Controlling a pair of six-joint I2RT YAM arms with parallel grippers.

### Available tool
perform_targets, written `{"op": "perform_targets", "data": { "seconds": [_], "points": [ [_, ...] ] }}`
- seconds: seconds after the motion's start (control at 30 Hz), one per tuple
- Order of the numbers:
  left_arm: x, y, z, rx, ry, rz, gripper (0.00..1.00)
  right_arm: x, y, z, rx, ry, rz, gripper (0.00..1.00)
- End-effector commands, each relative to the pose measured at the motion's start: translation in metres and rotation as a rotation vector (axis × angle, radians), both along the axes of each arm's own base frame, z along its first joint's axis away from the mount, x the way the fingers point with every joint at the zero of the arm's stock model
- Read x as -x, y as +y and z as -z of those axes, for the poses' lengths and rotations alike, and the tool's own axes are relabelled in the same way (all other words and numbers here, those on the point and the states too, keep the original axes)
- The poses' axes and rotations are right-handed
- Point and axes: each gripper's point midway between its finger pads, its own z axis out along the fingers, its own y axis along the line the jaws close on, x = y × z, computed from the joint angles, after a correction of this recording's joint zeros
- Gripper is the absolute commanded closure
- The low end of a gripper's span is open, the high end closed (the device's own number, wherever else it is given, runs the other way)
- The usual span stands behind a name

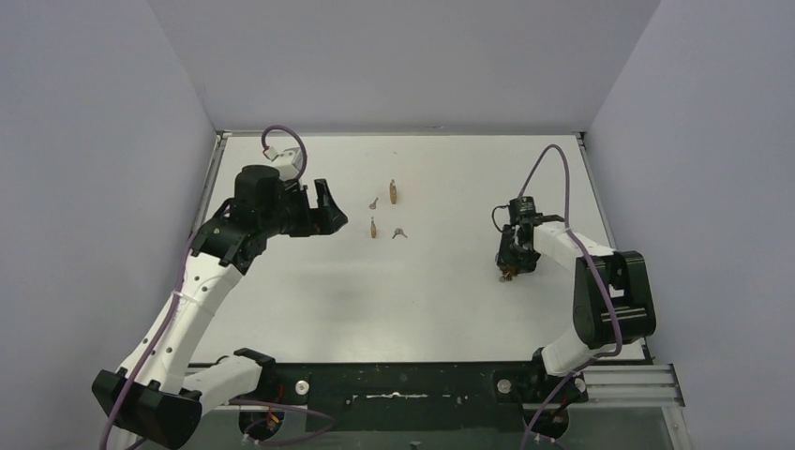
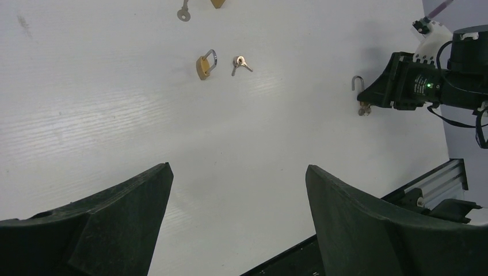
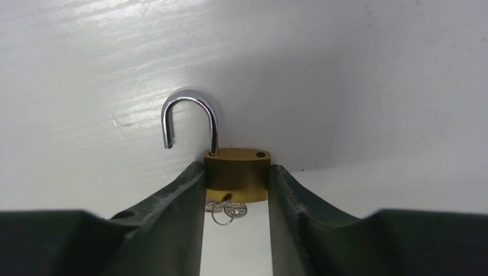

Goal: Lock with the key
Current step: Pick up the lock from the center of the board.

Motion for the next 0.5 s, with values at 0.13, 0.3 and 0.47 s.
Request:
{"op": "perform_targets", "data": {
  "seconds": [0.13, 0.3, 0.47],
  "points": [
    [0.016, -0.013, -0.022, 0.082, -0.095, 0.112, 0.16, -0.007, 0.024, -0.010, -0.085, -0.059, -0.067, 0.92],
    [0.061, -0.060, -0.035, 0.104, -0.221, 0.388, 0.15, -0.023, 0.078, -0.090, -0.286, -0.305, -0.159, 0.92],
    [0.068, -0.091, -0.027, 0.118, -0.295, 0.314, 0.15, -0.032, 0.126, -0.183, -0.508, -0.553, -0.107, 0.94]
  ]
}}
